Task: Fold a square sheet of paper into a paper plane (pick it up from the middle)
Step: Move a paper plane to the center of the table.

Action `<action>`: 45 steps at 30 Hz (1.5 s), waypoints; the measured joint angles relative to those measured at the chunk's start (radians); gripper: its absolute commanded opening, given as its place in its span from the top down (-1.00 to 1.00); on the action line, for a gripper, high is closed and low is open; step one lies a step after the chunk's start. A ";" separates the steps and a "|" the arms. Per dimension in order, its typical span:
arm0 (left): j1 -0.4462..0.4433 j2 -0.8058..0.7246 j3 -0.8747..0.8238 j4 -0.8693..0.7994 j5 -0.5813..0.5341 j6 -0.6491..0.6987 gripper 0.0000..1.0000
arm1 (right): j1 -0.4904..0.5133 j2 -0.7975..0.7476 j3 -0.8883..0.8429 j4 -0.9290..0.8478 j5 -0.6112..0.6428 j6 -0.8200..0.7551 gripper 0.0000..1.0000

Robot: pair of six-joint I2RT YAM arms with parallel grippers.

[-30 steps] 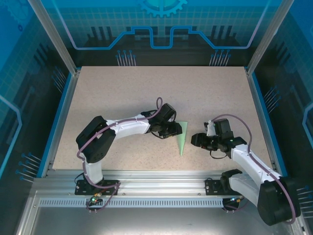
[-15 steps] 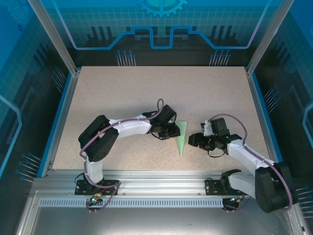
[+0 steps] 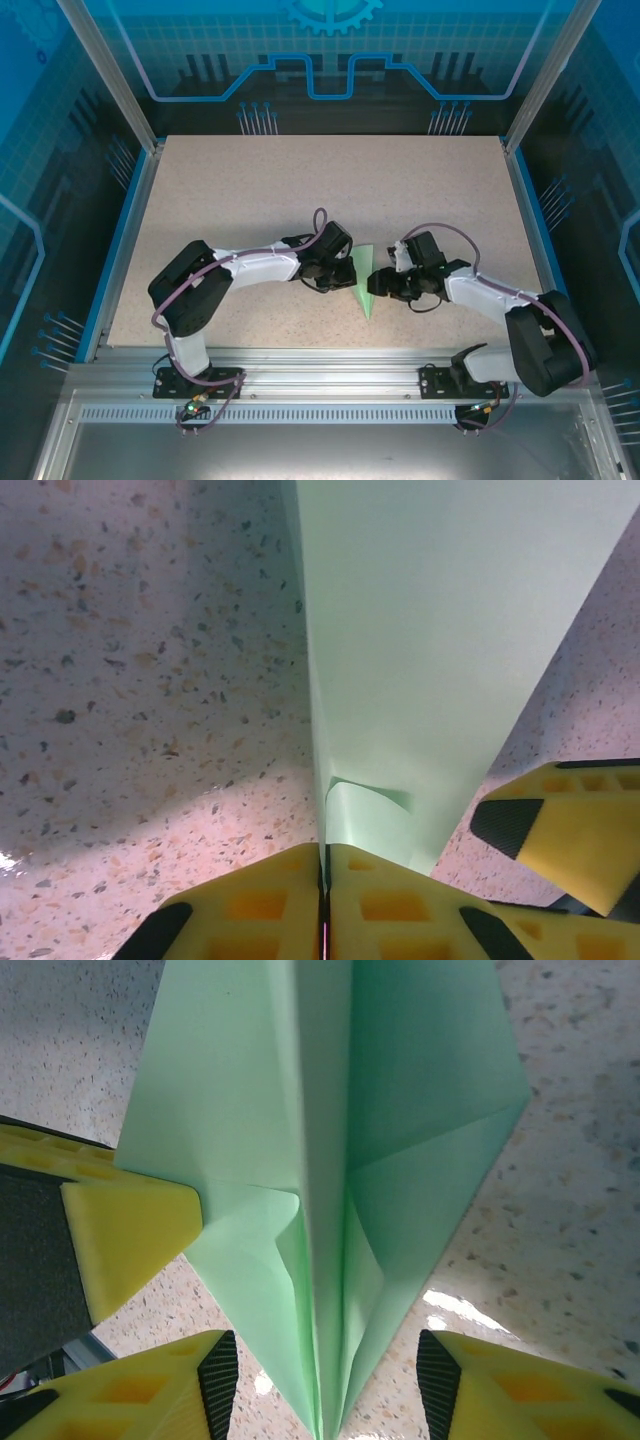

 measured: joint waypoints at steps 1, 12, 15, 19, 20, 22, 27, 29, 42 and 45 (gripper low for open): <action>0.000 0.000 0.000 0.002 0.000 0.000 0.78 | 0.004 0.010 0.006 0.002 0.003 0.000 -0.08; 0.000 0.000 -0.002 0.014 0.002 0.000 0.79 | 0.051 0.134 0.064 0.018 0.023 -0.002 0.08; 0.001 0.000 -0.003 0.013 0.001 -0.001 0.79 | 0.072 0.148 0.084 0.015 0.039 -0.004 0.21; 0.001 0.000 -0.006 0.013 0.001 -0.001 0.79 | 0.092 0.164 0.104 0.006 0.070 -0.004 0.37; 0.001 0.000 -0.008 0.015 0.002 -0.001 0.79 | 0.098 0.170 0.109 0.003 0.080 -0.004 0.41; 0.001 0.000 -0.009 0.018 0.002 -0.001 0.79 | 0.108 0.182 0.119 -0.006 0.096 -0.006 0.47; 0.001 0.000 -0.010 0.026 0.002 -0.001 0.76 | 0.137 0.200 0.151 -0.046 0.154 -0.008 0.57; 0.001 0.000 -0.014 0.031 0.002 -0.002 0.73 | 0.148 0.210 0.171 -0.070 0.183 -0.008 0.62; 0.015 -0.175 -0.180 0.069 -0.073 -0.036 0.18 | 0.255 0.237 0.387 -0.294 0.430 -0.027 0.87; 0.039 -0.298 -0.250 0.072 -0.140 -0.056 0.13 | 0.256 0.271 0.492 -0.360 0.505 -0.039 0.86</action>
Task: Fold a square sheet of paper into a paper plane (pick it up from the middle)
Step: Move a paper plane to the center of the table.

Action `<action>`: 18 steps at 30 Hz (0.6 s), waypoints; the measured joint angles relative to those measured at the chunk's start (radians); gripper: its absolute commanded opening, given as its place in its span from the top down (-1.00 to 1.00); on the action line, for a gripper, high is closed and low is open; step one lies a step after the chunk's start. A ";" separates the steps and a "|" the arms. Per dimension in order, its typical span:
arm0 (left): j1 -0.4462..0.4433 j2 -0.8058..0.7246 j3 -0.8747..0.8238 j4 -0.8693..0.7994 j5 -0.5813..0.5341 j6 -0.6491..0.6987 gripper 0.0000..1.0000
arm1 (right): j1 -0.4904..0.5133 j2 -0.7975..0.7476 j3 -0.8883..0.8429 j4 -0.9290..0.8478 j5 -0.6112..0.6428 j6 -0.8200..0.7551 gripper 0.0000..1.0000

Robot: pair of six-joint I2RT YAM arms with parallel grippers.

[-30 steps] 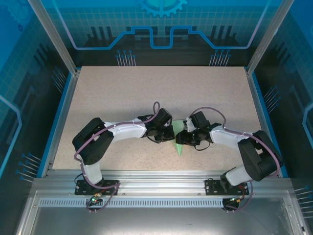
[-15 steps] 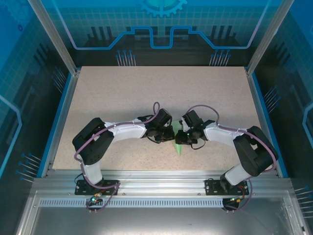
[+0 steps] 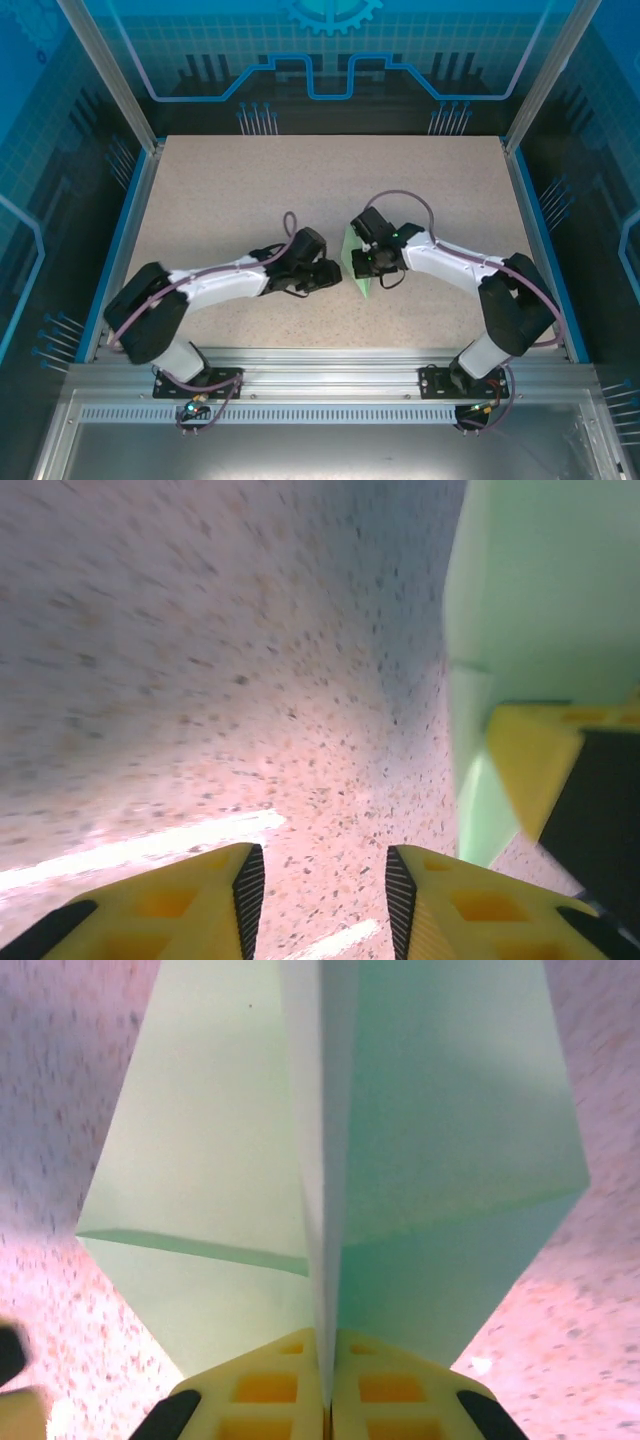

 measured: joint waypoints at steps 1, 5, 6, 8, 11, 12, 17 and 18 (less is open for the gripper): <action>0.009 -0.031 -0.017 0.000 -0.019 -0.005 0.11 | 0.000 0.019 0.033 -0.017 0.020 -0.004 0.85; 0.045 -0.151 -0.084 -0.010 -0.098 -0.027 0.07 | 0.000 0.149 0.174 -0.076 0.067 -0.023 0.82; 0.053 -0.171 -0.095 -0.015 -0.112 -0.030 0.07 | 0.000 0.185 0.205 -0.087 0.072 -0.026 0.82; 0.064 -0.203 -0.114 -0.027 -0.134 -0.031 0.05 | 0.000 0.254 0.265 -0.116 0.083 -0.029 0.82; 0.074 -0.237 -0.137 -0.041 -0.155 -0.031 0.04 | 0.000 0.347 0.343 -0.145 0.095 -0.029 0.81; 0.076 -0.245 -0.143 -0.046 -0.159 -0.031 0.04 | 0.000 0.369 0.361 -0.150 0.094 -0.029 0.80; 0.087 -0.280 -0.167 -0.057 -0.171 -0.031 0.00 | -0.001 0.442 0.406 -0.170 0.084 -0.027 0.74; 0.089 -0.285 -0.171 -0.061 -0.174 -0.031 0.00 | -0.001 0.454 0.412 -0.171 0.080 -0.025 0.73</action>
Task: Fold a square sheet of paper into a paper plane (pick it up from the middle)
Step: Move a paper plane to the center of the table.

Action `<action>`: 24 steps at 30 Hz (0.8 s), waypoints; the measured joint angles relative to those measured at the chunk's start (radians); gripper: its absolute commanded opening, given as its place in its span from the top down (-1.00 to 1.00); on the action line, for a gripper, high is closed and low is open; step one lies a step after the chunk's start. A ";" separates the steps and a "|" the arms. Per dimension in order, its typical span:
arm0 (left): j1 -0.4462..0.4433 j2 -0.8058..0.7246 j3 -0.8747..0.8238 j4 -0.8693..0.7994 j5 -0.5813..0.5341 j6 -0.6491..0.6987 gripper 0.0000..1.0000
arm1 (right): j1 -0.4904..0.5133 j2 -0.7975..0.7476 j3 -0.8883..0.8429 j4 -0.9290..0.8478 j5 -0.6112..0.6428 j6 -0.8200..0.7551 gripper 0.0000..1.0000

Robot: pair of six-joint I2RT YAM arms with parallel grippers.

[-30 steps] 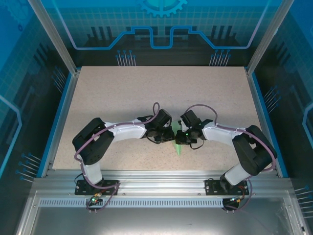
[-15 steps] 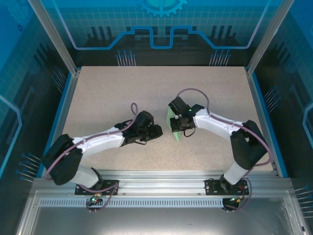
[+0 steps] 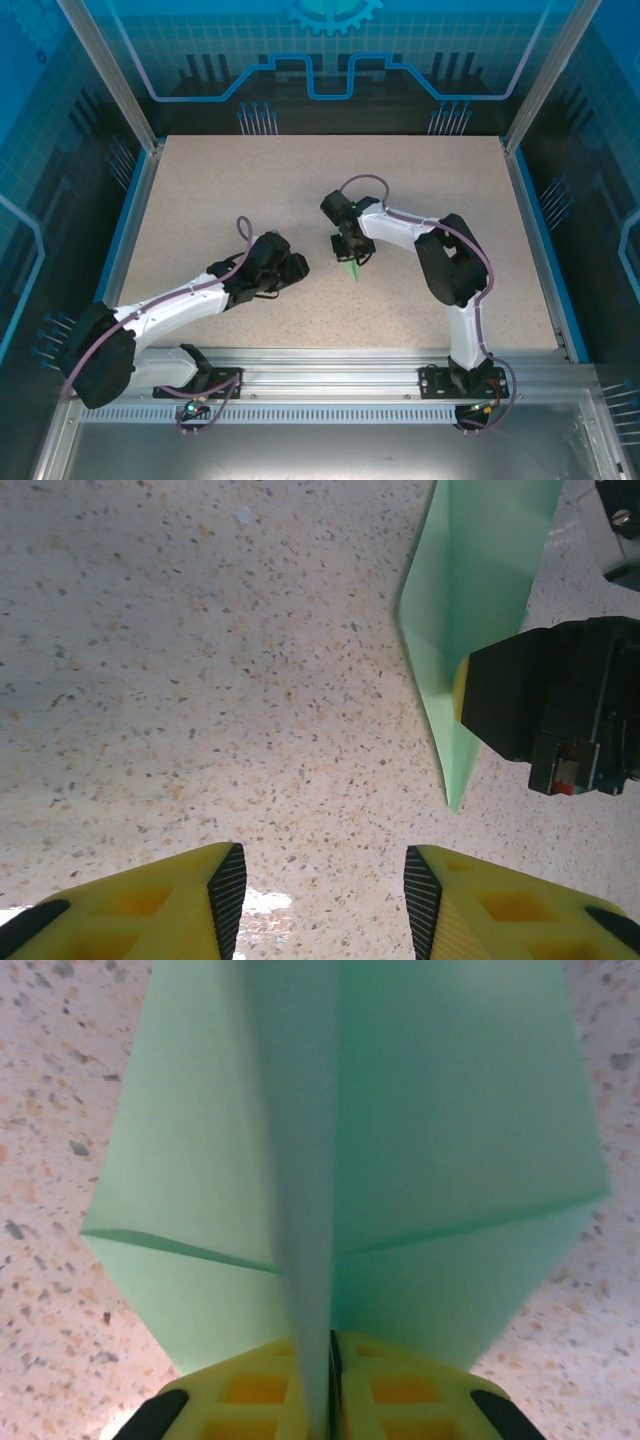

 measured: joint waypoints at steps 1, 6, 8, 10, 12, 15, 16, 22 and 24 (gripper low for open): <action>0.002 -0.004 -0.004 -0.001 0.000 0.000 -0.01 | 0.000 0.010 0.003 0.000 -0.003 0.001 0.73; 0.007 -0.024 -0.017 -0.014 -0.008 0.000 -0.03 | 0.000 0.017 0.015 -0.007 -0.010 0.005 0.69; 0.008 -0.026 -0.021 -0.014 -0.008 0.000 -0.03 | 0.000 0.019 0.018 -0.010 -0.010 0.005 0.69; 0.008 -0.027 -0.023 -0.017 -0.008 0.000 -0.03 | 0.000 0.021 0.021 -0.013 -0.010 0.005 0.69; 0.008 -0.028 -0.023 -0.018 -0.008 0.000 -0.04 | 0.000 0.021 0.022 -0.015 -0.010 0.005 0.66; 0.008 -0.030 -0.023 -0.018 -0.008 0.000 -0.08 | 0.000 0.018 0.023 -0.015 -0.010 0.011 0.49; 0.008 -0.032 -0.023 -0.019 -0.011 0.001 -0.08 | 0.000 0.014 0.023 -0.016 -0.009 0.011 0.37; 0.013 -0.054 -0.023 -0.037 -0.035 0.003 -0.12 | 0.000 -0.152 -0.015 -0.015 -0.001 -0.005 0.04; 0.016 -0.057 -0.023 -0.045 -0.042 0.005 -0.12 | 0.000 -0.234 -0.015 -0.016 0.007 -0.016 0.04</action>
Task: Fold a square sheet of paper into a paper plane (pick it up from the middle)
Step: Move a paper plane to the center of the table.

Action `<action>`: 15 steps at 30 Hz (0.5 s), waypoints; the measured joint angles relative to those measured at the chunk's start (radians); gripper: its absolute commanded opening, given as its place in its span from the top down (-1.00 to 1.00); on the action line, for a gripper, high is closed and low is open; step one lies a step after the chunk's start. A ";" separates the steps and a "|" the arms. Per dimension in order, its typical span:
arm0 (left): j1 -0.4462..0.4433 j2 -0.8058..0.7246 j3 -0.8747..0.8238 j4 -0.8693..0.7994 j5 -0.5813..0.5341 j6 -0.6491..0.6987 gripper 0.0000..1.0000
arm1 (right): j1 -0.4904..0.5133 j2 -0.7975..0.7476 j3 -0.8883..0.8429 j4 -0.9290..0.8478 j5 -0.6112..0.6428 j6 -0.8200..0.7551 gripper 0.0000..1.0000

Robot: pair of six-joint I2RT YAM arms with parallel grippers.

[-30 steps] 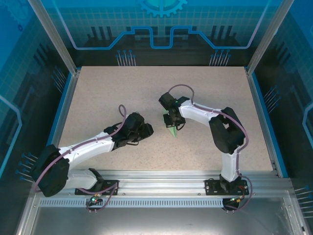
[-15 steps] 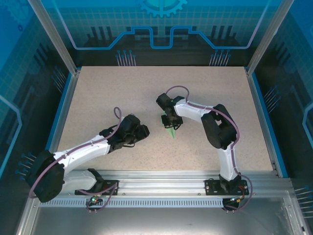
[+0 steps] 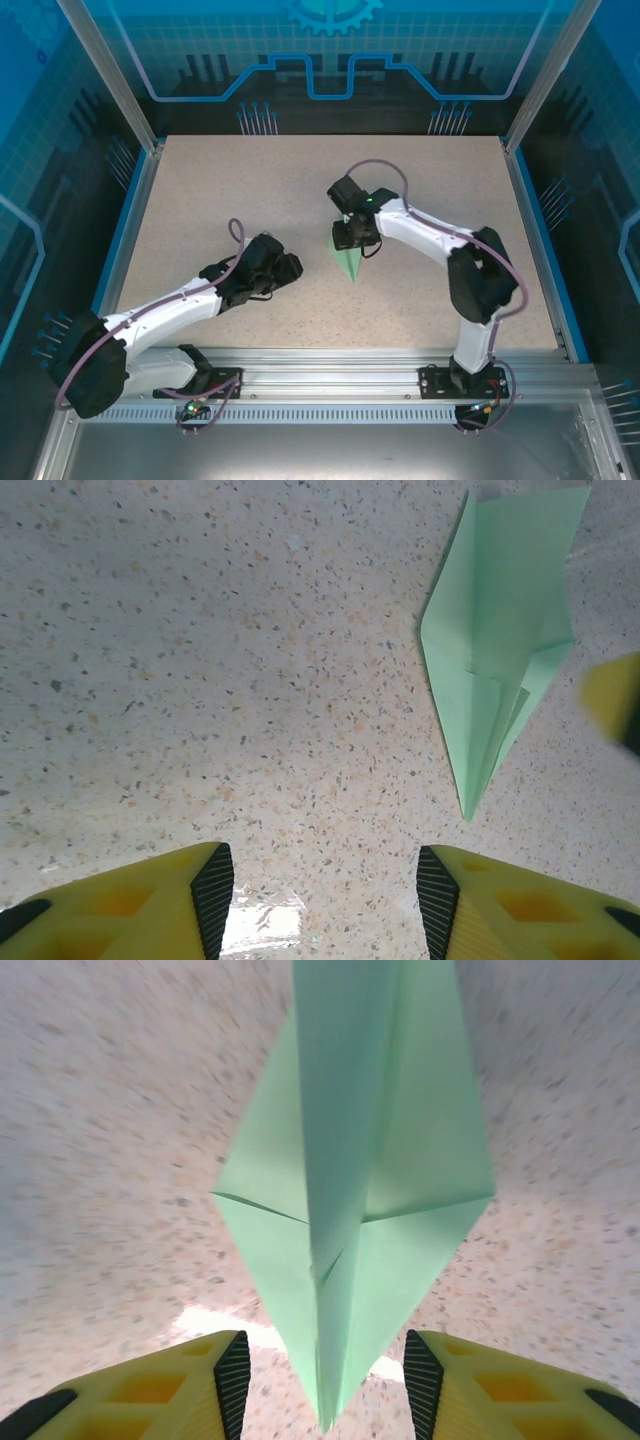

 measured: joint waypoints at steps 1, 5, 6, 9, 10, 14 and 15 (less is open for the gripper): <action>0.003 0.000 0.000 -0.002 -0.002 0.000 -0.12 | 0.000 -0.028 0.000 -0.001 0.005 -0.005 0.04; 0.008 0.000 0.000 -0.014 -0.014 0.003 -0.14 | 0.000 -0.172 -0.029 0.003 0.053 -0.018 0.00; 0.008 0.000 0.003 -0.023 -0.020 0.006 -0.16 | 0.000 -0.213 -0.048 0.007 0.074 -0.022 -0.03; 0.010 -0.008 0.008 -0.042 -0.043 0.020 -0.24 | 0.000 -0.360 -0.130 0.027 0.163 -0.039 -0.24; 0.010 -0.014 0.010 -0.050 -0.052 0.027 -0.27 | 0.000 -0.408 -0.159 0.038 0.196 -0.047 -0.33; 0.012 -0.057 0.017 -0.084 -0.112 0.058 -0.51 | -0.027 -0.605 -0.297 0.099 0.358 -0.077 -0.61; 0.014 -0.072 0.018 -0.093 -0.135 0.069 -0.57 | -0.049 -0.639 -0.331 0.116 0.393 -0.084 -0.63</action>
